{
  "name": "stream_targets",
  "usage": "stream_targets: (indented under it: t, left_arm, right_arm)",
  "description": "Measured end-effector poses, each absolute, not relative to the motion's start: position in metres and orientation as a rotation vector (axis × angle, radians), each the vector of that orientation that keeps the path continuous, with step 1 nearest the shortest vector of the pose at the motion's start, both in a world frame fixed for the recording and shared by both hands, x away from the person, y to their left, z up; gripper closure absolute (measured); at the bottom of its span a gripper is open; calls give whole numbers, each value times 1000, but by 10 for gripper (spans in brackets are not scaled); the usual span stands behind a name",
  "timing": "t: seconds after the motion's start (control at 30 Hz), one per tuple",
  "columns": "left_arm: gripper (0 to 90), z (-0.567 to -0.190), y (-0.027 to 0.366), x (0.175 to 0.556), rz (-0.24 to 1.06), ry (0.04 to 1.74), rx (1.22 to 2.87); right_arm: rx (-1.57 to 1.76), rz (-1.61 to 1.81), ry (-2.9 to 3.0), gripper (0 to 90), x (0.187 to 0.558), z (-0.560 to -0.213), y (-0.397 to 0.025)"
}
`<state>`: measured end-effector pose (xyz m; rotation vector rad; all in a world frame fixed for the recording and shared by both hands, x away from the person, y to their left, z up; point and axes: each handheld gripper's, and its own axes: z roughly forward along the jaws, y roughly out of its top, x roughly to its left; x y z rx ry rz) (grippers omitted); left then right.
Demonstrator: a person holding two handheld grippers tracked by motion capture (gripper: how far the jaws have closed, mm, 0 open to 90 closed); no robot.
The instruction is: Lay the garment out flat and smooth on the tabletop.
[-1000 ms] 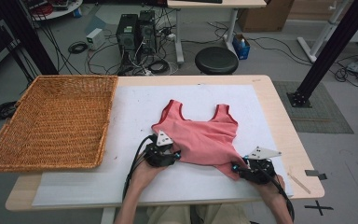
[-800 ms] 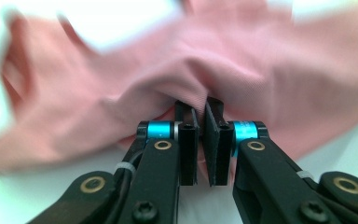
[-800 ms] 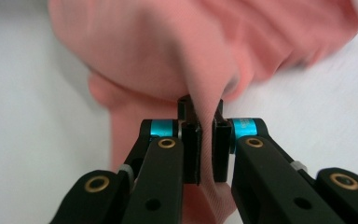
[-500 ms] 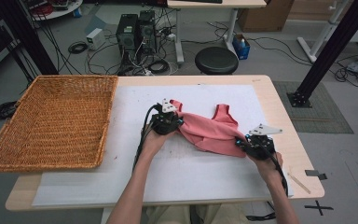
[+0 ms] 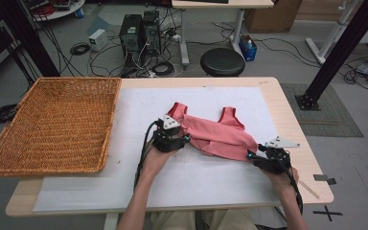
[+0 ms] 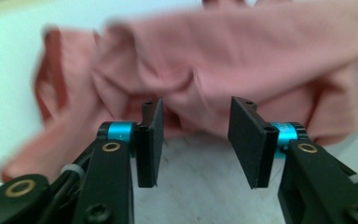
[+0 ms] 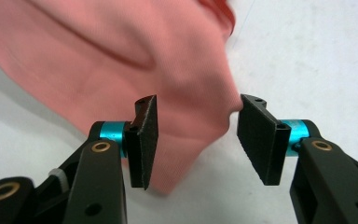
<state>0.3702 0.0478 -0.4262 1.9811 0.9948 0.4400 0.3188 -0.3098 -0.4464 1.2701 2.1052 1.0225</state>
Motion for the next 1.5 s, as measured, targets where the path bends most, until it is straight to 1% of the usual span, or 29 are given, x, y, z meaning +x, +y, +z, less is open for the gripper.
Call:
stream_targets:
  t: [0.03, 0.1, 0.13, 0.17, 0.2, 0.23, 0.3, 0.43, 0.6, 0.77, 0.8, 0.9, 0.97, 1.0, 1.07, 1.17, 1.27, 1.3, 1.33, 1.4, 1.43, 1.47, 1.5]
  left_arm:
    - [539, -431, 45, 372, 429, 1007, 1989]
    - [540, -439, 38, 376, 414, 1036, 1982]
    - [546, -439, 38, 376, 414, 1036, 1982]
    - [546, -443, 34, 380, 407, 1024, 1979]
    - [625, -444, 33, 381, 407, 1013, 1985]
    - [750, -445, 31, 380, 414, 1003, 1998]
    - [852, -443, 33, 378, 405, 998, 1998]
    - [866, -425, 52, 359, 439, 942, 1983]
    - [867, -406, 80, 326, 417, 893, 1977]
    - [864, -407, 106, 295, 332, 897, 1994]
    - [848, -408, 110, 290, 316, 896, 1998]
    - [675, -409, 118, 283, 327, 915, 1985]
    - [603, -407, 121, 286, 341, 930, 1950]
    - [581, -406, 121, 290, 335, 938, 1934]
    - [539, -406, 116, 298, 327, 951, 1910]
    - [486, -413, 101, 312, 319, 971, 1906]
    - [477, -423, 80, 324, 303, 960, 1936]
    - [481, -425, 76, 326, 301, 950, 1954]
    - [500, -428, 71, 328, 309, 933, 1992]
    - [631, -435, 64, 329, 312, 922, 2075]
    - [679, -438, 65, 327, 306, 922, 2097]
    - [731, -438, 65, 327, 306, 922, 2097]
    - [775, -441, 70, 321, 280, 914, 2088]
  right_arm:
    - [1274, 1014, 2128, 490, 321, -450, -308]
    - [1267, 979, 2163, 525, 325, -451, -304]
    - [1267, 979, 2163, 525, 325, -451, -304]
    - [1255, 974, 2178, 564, 327, -451, -302]
    - [1238, 986, 2200, 655, 330, -451, -299]
    - [1211, 1001, 2228, 775, 332, -451, -298]
    - [1184, 1014, 2237, 850, 331, -451, -297]
    - [1217, 1091, 2197, 870, 323, -448, -304]
    - [1214, 1220, 2156, 871, 296, -438, -319]
    - [1160, 1297, 2228, 863, 267, -431, -327]
    - [1154, 1301, 2237, 840, 262, -432, -328]
    - [1179, 1271, 2217, 741, 257, -435, -330]
    - [1204, 1274, 2196, 671, 261, -435, -332]
    - [1219, 1284, 2170, 614, 264, -433, -332]
    - [1248, 1328, 2109, 548, 268, -428, -330]
    - [1242, 1314, 2048, 518, 275, -423, -325]
    - [1209, 1260, 2120, 510, 290, -428, -310]
    - [1195, 1236, 2150, 519, 294, -431, -304]
    - [1175, 1225, 2184, 562, 297, -434, -300]
    - [1096, 1160, 2311, 706, 301, -444, -288]
    - [1067, 1127, 2352, 766, 299, -448, -283]
    - [1040, 1108, 2374, 830, 296, -452, -280]
    - [1008, 1094, 2368, 877, 291, -451, -278]
